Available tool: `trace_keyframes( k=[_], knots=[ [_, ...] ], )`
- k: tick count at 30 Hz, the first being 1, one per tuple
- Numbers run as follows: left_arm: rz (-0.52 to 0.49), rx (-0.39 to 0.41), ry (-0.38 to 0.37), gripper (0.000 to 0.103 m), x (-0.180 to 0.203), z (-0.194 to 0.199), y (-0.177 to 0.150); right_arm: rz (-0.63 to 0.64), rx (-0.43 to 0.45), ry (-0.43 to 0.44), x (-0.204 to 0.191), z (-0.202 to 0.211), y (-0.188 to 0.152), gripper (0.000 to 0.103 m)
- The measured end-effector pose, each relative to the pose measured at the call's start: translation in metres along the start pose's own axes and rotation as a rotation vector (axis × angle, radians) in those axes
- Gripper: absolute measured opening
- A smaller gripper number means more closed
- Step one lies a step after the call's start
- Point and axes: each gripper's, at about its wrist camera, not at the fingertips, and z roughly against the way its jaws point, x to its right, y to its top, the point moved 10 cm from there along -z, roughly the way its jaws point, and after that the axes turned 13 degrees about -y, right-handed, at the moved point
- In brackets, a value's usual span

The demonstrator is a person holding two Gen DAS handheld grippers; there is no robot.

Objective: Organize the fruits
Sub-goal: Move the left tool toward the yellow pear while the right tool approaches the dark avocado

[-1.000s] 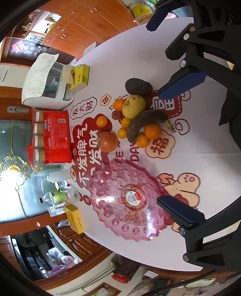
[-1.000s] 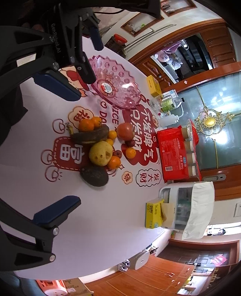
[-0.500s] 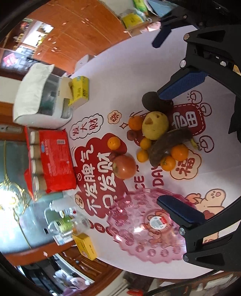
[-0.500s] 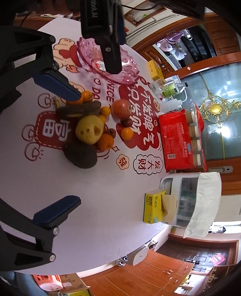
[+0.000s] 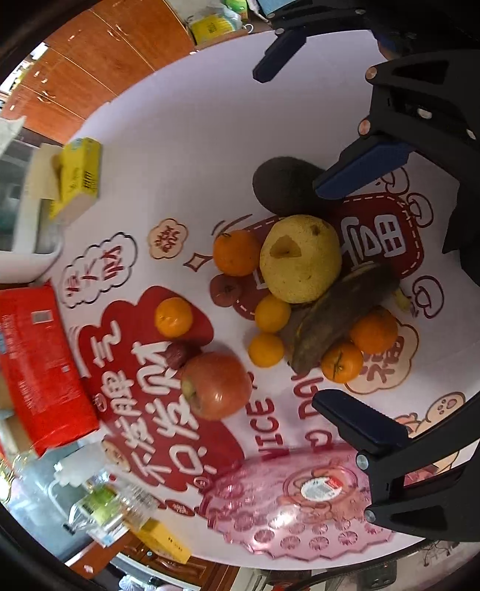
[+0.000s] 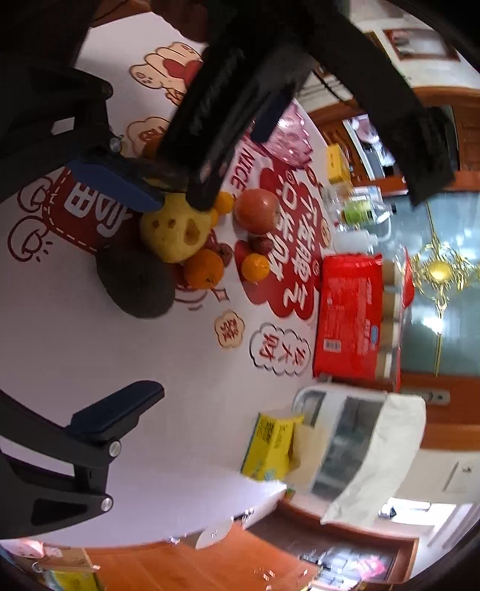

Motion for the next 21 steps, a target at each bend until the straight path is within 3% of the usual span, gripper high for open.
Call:
trace_keyframes(
  k=[8, 21],
  knots=[
    [0.000, -0.087, 0.006, 0.102, 0.002, -0.040, 0.000, 0.044, -0.048, 0.065, -0.017, -0.030, -0.024, 0.083],
    [0.040, -0.130, 0.001, 0.098, -0.005, -0.062, 0.001, 0.009, -0.100, 0.138, -0.027, -0.065, -0.037, 0.069]
  ],
)
